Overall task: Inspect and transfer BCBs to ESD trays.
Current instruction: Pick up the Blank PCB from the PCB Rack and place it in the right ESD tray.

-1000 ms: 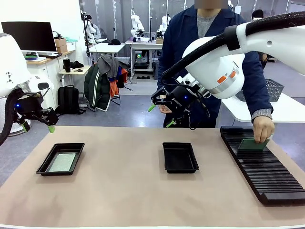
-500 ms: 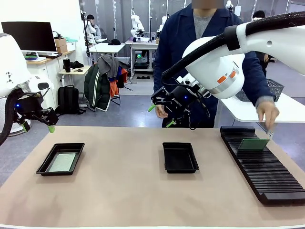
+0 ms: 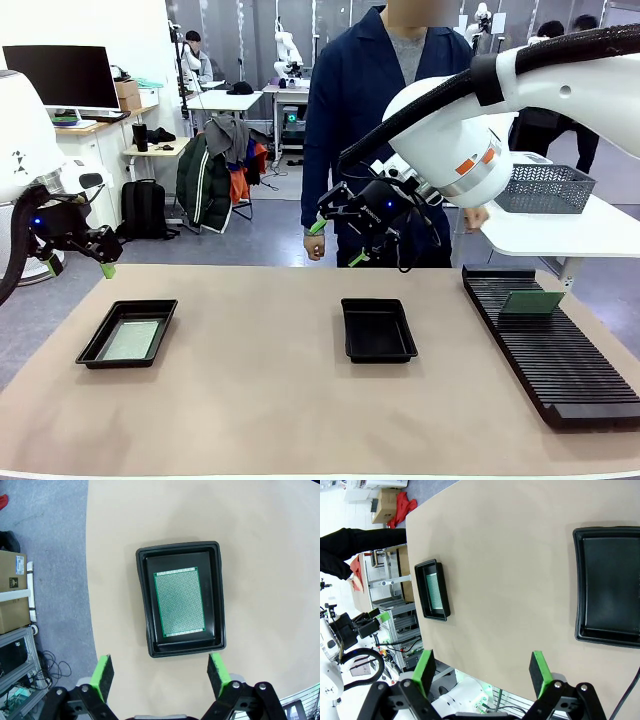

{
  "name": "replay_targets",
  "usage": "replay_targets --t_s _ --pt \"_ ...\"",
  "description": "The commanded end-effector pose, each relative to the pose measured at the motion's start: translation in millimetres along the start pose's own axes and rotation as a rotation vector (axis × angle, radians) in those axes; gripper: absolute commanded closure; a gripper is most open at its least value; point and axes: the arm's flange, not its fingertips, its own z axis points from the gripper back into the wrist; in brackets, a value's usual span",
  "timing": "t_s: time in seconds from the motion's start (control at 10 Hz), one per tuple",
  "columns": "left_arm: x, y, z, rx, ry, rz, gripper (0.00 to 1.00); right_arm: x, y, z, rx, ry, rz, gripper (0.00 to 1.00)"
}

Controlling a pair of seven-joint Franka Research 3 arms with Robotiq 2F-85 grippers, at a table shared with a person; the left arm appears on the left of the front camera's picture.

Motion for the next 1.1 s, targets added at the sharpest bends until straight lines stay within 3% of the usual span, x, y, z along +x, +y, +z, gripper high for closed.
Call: replay_targets --t_s 0.0,0.1,0.3,0.7,1.0 --pt "-0.9 0.1 -0.7 0.001 -0.005 0.001 0.00 2.3 2.5 -1.1 -0.019 -0.004 -0.016 0.00" --pt "-0.9 0.1 -0.7 0.001 -0.005 0.001 0.00 0.0 0.0 0.0 0.000 0.000 0.000 0.00" --pt "-0.9 0.1 -0.7 0.001 -0.005 0.001 0.00 1.9 -10.4 29.0 -0.039 0.035 0.181 0.00" --pt "-0.9 0.1 -0.7 0.001 -0.005 0.001 0.00 32.1 -52.8 157.5 -0.217 0.065 0.585 0.00" --pt "-0.9 0.1 -0.7 0.001 -0.005 0.001 0.00 55.5 -82.6 276.6 -0.340 0.137 1.100 0.00"
